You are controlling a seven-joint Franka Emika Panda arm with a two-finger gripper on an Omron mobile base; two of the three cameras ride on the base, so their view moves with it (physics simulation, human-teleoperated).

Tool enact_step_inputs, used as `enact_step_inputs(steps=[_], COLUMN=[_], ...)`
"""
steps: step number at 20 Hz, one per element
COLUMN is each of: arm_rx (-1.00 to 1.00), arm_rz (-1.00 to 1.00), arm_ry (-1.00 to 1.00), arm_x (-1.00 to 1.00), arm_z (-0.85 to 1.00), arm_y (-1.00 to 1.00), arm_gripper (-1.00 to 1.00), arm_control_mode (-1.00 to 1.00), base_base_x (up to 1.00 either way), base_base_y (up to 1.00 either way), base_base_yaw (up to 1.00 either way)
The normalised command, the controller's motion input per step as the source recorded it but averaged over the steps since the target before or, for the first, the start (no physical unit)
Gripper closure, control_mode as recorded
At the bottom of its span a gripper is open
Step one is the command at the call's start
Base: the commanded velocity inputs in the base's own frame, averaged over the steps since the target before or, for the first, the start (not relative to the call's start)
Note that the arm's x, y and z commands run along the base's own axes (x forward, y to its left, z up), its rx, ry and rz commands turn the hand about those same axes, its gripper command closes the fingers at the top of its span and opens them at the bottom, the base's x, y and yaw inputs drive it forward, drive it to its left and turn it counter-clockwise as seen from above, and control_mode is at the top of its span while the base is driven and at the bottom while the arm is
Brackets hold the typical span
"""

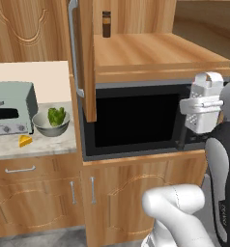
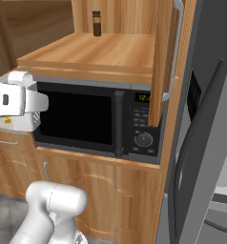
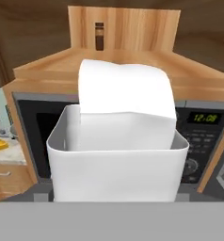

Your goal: Pick the cheese from the fridge and the cheese grater from the cabinet and place them next to the salad bowl.

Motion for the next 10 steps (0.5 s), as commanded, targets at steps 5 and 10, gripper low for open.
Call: enact_step_inputs(steps=[5,10], arm_rx=[0.0,0.0], arm_rz=[-0.09,0.0], arm_ry=[0.22,0.03], arm_x=[0.0,-0.01], arm_z=[-0.42,-0.05], arm_y=[0.0,0.0], arm_gripper=[1.0,1.0], arm_control_mode=[-1.0,-1.0], base_base_x=[0.0,0.0], base_base_y=[0.0,0.0], base_base_yaw=[0.0,0.0])
